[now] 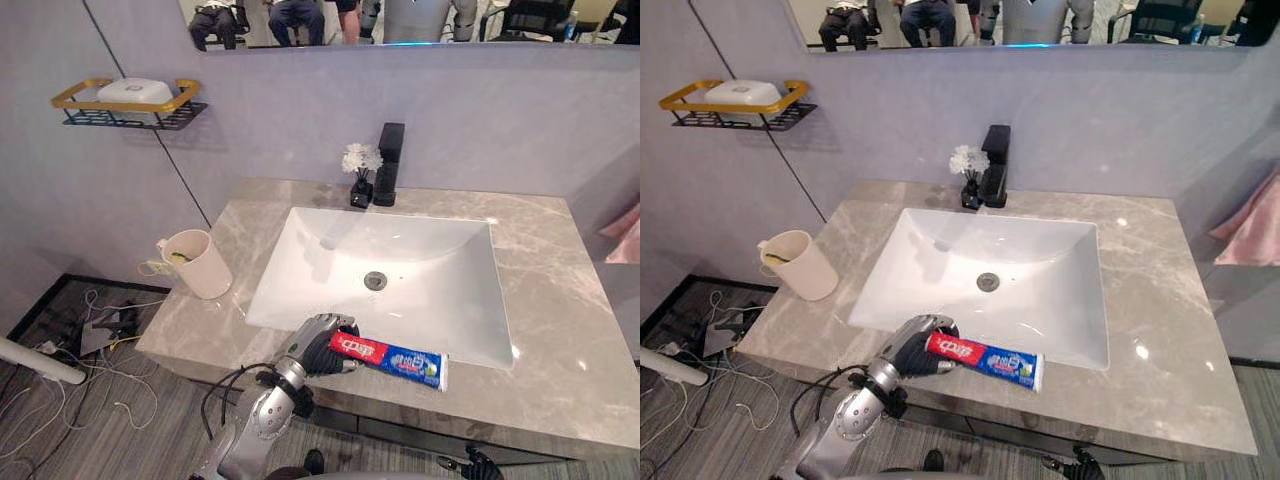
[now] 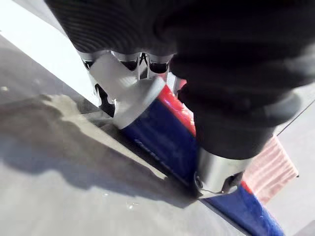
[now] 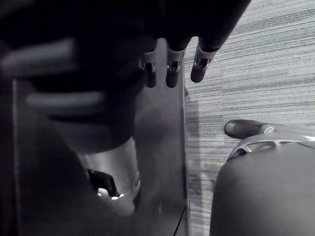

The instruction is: Organize washtable

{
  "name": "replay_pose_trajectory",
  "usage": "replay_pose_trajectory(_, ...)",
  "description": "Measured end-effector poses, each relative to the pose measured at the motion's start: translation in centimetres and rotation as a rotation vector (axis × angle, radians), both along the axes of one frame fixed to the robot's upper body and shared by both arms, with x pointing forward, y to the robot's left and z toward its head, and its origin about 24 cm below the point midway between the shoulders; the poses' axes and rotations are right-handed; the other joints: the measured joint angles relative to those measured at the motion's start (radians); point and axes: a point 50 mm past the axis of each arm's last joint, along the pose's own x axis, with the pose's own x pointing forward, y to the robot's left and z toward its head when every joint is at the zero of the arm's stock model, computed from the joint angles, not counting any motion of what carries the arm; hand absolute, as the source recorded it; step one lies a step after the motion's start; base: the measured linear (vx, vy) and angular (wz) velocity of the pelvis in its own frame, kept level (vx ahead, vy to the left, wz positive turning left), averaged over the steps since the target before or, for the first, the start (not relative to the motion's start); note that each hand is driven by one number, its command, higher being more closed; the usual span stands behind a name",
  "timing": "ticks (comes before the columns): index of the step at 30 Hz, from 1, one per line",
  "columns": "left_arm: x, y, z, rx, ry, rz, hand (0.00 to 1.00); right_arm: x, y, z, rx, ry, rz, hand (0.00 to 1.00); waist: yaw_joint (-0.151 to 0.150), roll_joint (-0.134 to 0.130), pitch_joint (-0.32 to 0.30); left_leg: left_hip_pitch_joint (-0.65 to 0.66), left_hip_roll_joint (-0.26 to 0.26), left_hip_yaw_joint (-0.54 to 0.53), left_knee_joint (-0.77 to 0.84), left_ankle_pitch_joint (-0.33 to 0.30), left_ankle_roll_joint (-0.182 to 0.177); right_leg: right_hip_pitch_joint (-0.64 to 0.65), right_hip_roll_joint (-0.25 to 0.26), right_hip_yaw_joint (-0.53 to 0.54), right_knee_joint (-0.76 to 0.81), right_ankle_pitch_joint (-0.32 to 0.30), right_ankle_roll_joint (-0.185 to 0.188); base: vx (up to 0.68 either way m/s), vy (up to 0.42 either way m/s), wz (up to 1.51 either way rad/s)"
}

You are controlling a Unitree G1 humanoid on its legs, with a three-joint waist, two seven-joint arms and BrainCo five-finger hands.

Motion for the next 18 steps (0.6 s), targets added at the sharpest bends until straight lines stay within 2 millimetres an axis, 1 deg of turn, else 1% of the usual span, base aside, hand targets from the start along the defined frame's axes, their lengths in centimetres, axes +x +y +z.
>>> replay_pose_trajectory(3,0.1,0.2,0.0,0.001,-0.001,0.009,1.00,0.2,-0.1,0.1,-0.002,-0.004,0.001,0.00,-0.001,0.000,0.000,0.006,0.001,0.017,-0.003,-0.001,-0.001,-0.005,-0.001,0.022,-0.001,0.000,0.000,0.04,-0.011,-0.19)
replay_pose_trajectory(5,0.1,0.5,-0.1,0.003,0.006,0.022,1.00,0.5,-0.1,0.1,-0.002,-0.010,0.000,0.00,-0.015,0.001,0.000,0.006,0.001,0.019,-0.003,-0.001,-0.001,-0.005,-0.002,0.024,-0.001,0.000,0.000,0.01,-0.007,-0.05)
replay_pose_trajectory(6,0.1,0.7,-0.2,0.004,0.009,0.029,1.00,0.5,-0.1,0.1,-0.001,-0.013,-0.010,0.00,-0.018,0.001,0.000,0.008,0.001,0.021,-0.003,-0.002,-0.001,-0.005,-0.003,0.026,0.001,0.000,0.000,-0.01,-0.004,-0.03)
replay_pose_trajectory(9,0.1,1.1,-0.4,0.008,0.024,0.059,1.00,0.7,-0.2,0.3,-0.008,-0.027,-0.024,0.00,-0.018,0.002,0.000,0.015,0.005,0.032,-0.003,-0.006,-0.003,-0.008,-0.002,0.046,0.006,0.000,0.000,-0.03,0.004,-0.12)
replay_pose_trajectory(14,0.0,1.6,-0.6,0.000,0.036,0.090,1.00,0.9,-1.3,0.8,-0.026,-0.075,-0.155,0.00,-0.020,0.008,0.000,0.022,0.008,0.052,-0.005,-0.007,-0.002,-0.017,-0.002,0.072,0.010,0.001,0.000,-0.05,0.003,-0.15)
replay_pose_trajectory(18,0.6,2.7,-0.4,-0.046,0.037,0.180,1.00,1.2,-3.0,1.8,-0.072,-0.147,-0.292,0.00,-0.023,0.007,0.000,0.021,0.015,0.076,-0.007,-0.007,-0.002,-0.031,0.001,0.087,0.012,0.009,-0.003,-0.02,-0.007,-0.16)
